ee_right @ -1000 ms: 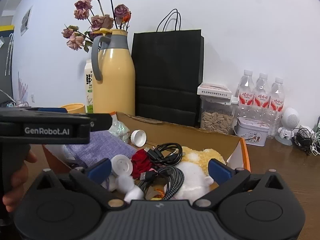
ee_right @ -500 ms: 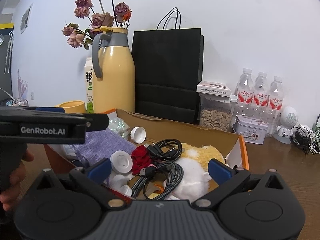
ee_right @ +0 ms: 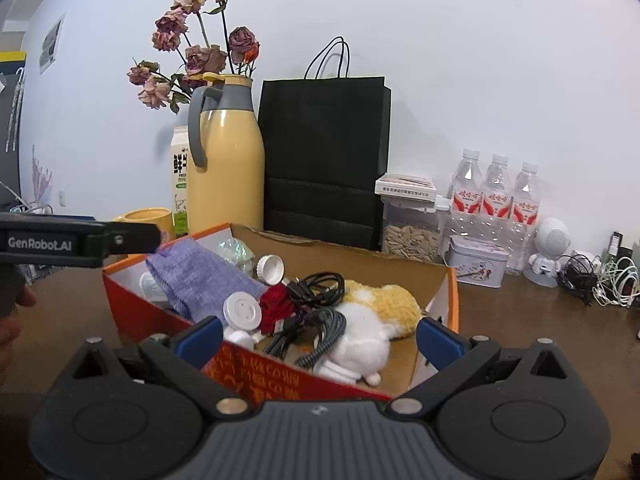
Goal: Organize objects
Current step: 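Move both grippers back to the last two white caps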
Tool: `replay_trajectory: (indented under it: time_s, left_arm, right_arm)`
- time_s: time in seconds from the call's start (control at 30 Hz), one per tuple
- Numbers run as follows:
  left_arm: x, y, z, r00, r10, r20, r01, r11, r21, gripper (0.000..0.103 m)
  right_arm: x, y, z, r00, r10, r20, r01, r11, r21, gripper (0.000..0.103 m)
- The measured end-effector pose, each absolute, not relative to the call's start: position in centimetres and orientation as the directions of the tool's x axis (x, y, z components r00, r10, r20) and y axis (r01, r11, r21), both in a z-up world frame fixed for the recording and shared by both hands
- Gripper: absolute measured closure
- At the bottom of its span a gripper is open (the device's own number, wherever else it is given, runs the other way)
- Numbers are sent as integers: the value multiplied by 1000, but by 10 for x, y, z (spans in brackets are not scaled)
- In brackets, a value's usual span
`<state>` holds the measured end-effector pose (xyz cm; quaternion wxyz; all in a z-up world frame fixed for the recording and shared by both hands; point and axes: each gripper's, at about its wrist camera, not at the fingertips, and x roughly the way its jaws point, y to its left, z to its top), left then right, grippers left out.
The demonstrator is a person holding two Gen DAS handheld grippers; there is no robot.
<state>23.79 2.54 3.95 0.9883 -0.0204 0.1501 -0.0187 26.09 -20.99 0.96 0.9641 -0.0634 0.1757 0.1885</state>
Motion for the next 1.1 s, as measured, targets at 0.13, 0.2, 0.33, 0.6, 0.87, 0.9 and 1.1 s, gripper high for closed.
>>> replay_trajectory:
  time_s: [0.13, 0.2, 0.33, 0.6, 0.87, 0.9, 1.1]
  left_arm:
    - [230, 35, 33, 943, -17, -331, 5, 999, -35, 0]
    - [226, 38, 29, 936, -9, -352, -3, 999, -34, 0]
    - [222, 41, 18, 918, 0, -396, -9, 1000, -23, 0]
    - [221, 36, 0, 879, -7, -477, 5, 1000, -6, 0]
    - [226, 29, -11, 847, 3, -532, 0, 1000, 6, 0]
    - [228, 29, -13, 842, 6, -540, -1, 1000, 9, 0]
    - [242, 24, -24, 802, 1, -597, 7, 1000, 11, 0]
  right_arm:
    - [250, -214, 4, 863, 331, -382, -381, 923, -62, 0]
    - [246, -215, 1, 859, 326, -394, -379, 923, -63, 0]
    - [240, -218, -5, 851, 316, -418, -374, 925, -61, 0]
    - [235, -221, -16, 834, 309, -457, -371, 927, -50, 0]
    - [235, -221, -20, 826, 312, -469, -372, 928, -37, 0]
    - [235, -221, -21, 825, 313, -471, -372, 928, -36, 0]
    - [239, -219, -27, 812, 311, -494, -375, 926, -33, 0]
